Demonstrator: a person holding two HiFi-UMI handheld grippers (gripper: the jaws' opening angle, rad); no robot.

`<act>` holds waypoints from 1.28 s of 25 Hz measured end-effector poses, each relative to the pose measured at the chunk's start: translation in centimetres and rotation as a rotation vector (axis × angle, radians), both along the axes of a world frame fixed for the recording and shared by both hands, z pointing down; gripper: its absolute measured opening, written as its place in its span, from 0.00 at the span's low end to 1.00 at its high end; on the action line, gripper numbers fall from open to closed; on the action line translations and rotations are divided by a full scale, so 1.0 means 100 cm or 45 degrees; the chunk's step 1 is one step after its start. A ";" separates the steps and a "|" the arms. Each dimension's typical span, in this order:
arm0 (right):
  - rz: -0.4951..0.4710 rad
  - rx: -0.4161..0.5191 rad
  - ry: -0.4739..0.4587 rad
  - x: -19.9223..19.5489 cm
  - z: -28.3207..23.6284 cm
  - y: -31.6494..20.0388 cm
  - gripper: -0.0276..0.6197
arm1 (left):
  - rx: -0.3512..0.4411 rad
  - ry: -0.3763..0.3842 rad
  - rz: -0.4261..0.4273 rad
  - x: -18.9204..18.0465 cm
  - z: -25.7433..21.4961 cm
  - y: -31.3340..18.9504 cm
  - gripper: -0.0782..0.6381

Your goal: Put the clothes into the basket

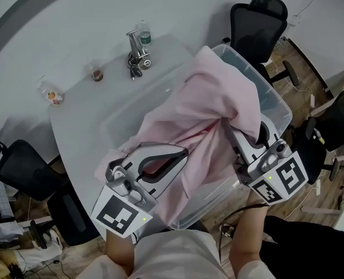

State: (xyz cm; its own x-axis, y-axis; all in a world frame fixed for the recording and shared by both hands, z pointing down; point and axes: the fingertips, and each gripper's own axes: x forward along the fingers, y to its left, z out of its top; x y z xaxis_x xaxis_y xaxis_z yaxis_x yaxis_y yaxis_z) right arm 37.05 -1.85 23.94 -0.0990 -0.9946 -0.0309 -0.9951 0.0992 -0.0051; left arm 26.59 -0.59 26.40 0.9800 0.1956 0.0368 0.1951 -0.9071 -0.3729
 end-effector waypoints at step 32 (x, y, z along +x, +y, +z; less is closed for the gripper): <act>-0.385 -1.026 0.624 0.022 0.251 -0.025 0.22 | -0.229 -0.221 0.034 0.072 0.099 0.000 0.11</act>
